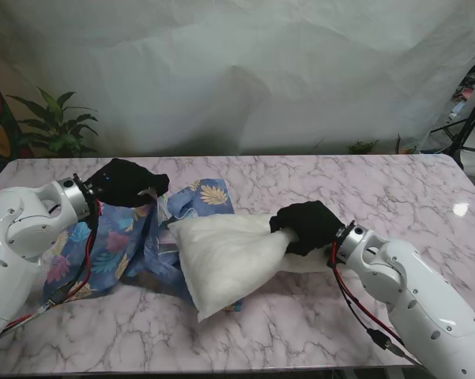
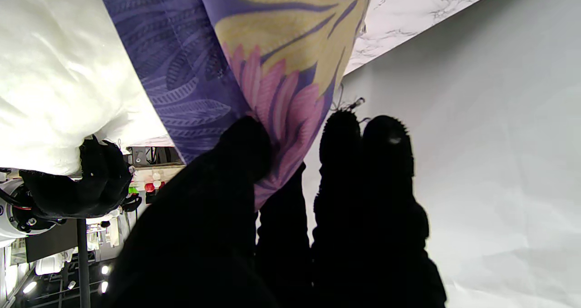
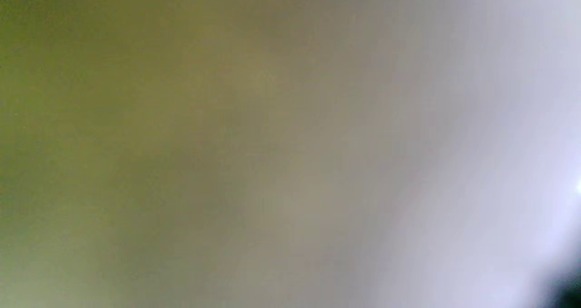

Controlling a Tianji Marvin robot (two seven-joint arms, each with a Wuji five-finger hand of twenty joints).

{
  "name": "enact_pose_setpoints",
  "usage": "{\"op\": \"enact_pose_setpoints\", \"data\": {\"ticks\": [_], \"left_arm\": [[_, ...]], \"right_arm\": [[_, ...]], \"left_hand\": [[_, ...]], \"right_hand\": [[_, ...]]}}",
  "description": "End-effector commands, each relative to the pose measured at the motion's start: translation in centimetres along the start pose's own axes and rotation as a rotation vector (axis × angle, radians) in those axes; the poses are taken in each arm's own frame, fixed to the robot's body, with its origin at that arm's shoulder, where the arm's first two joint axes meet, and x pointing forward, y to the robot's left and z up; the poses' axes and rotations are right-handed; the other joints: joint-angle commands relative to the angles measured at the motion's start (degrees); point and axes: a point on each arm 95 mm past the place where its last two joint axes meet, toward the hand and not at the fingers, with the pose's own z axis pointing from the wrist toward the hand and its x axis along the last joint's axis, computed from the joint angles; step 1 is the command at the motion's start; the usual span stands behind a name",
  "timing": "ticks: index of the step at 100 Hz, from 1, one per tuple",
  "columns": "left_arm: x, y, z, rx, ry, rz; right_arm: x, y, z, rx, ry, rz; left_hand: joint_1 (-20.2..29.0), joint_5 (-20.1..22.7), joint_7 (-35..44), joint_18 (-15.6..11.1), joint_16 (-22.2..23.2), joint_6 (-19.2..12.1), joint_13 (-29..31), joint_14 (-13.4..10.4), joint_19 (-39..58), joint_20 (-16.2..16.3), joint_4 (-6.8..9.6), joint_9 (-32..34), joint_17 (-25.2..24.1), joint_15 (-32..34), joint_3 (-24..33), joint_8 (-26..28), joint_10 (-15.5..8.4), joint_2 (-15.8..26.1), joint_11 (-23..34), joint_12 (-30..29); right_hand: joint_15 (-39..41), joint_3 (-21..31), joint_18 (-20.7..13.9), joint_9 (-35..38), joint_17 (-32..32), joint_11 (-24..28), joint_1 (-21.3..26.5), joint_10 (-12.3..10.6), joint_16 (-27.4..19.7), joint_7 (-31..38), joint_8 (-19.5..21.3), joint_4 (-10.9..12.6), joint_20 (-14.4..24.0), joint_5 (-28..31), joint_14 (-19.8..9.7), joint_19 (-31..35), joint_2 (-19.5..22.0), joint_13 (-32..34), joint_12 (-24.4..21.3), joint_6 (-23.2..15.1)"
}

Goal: Put a pillowcase on a pillow

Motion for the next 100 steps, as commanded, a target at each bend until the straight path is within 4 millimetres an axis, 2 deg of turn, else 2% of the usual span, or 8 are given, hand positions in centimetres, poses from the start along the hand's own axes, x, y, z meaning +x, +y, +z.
{"op": "enact_pose_setpoints", "data": {"ticks": [1,29,44,55,77,100], "left_arm": [[0.0,-0.6,0.0,-0.002,-0.002,0.019],[0.2,-1.5,0.4,0.008,-0.006,0.043],[0.6,-1.4,0.8,0.013,0.013,0.037],[1.0,-1.1,1.2,0.026,0.032,0.013],[2.2,-0.5,1.5,0.031,0.092,-0.010],[2.8,0.0,1.8,0.044,0.117,-0.030]], "right_arm": [[-0.1,0.2,-0.1,-0.004,-0.005,0.000],[0.2,-0.6,0.4,0.024,0.058,0.050],[0.3,-1.0,1.3,0.027,0.103,0.068],[0.0,-1.1,2.7,0.002,0.115,0.077],[-1.8,-1.0,6.3,-0.050,0.095,0.102],[-2.6,-1.1,8.7,-0.060,0.099,0.120]], "left_hand": [[0.18,1.04,1.12,-3.40,-0.20,-0.54,-0.04,0.80,0.15,0.94,-0.84,1.21,-0.60,-0.22,1.80,0.90,-0.43,-0.62,-0.48,0.43],[0.26,0.95,1.11,-3.41,-0.29,-0.49,0.01,0.79,0.17,0.99,-0.83,1.15,-0.58,-0.15,1.61,0.88,-0.44,-0.47,-0.52,0.43],[0.34,0.98,1.13,-3.40,-0.31,-0.47,0.00,0.80,0.15,1.00,-0.79,1.19,-0.61,-0.14,1.49,0.88,-0.44,-0.49,-0.50,0.45],[0.27,1.00,1.14,-3.48,-0.34,-0.55,-0.04,0.75,0.14,1.00,-0.77,1.21,-0.61,-0.15,1.45,0.88,-0.52,-0.51,-0.50,0.43],[0.15,1.02,1.17,-3.58,-0.37,-0.78,0.07,0.55,0.10,1.01,-0.76,1.24,-0.67,-0.14,1.45,0.91,-0.69,-0.57,-0.49,0.45],[0.12,1.01,1.16,-3.68,-0.38,-0.91,0.03,0.55,0.09,1.03,-0.77,1.22,-0.64,-0.21,1.53,0.94,-0.73,-0.50,-0.51,0.46]], "right_hand": [[13.47,11.21,-18.35,-1.09,0.49,2.58,7.17,-0.93,4.39,8.73,3.44,3.31,0.72,1.71,-5.77,0.41,7.49,2.76,0.89,-8.73],[13.52,11.30,-18.05,-0.99,0.43,2.54,7.15,-0.96,4.39,8.70,3.37,3.34,0.87,1.88,-5.74,0.57,7.30,2.76,0.90,-8.61],[13.53,11.32,-18.05,-1.00,0.43,2.52,7.00,-1.12,4.39,8.62,3.34,3.30,0.90,1.83,-5.80,0.57,7.34,2.75,0.92,-8.83],[13.48,11.29,-18.05,-1.09,0.44,2.49,6.92,-1.18,4.36,8.64,3.37,3.26,0.92,1.75,-5.96,0.56,7.44,2.75,0.92,-8.91],[13.49,11.26,-18.04,-1.21,0.44,2.62,6.89,-1.21,4.35,8.75,3.46,3.24,0.95,1.57,-5.92,0.55,7.58,2.81,0.97,-9.02],[13.47,11.13,-18.04,-1.29,0.44,2.71,6.76,-1.36,4.35,8.85,3.53,3.21,0.98,1.41,-6.06,0.53,7.73,2.76,0.89,-9.33]]}}
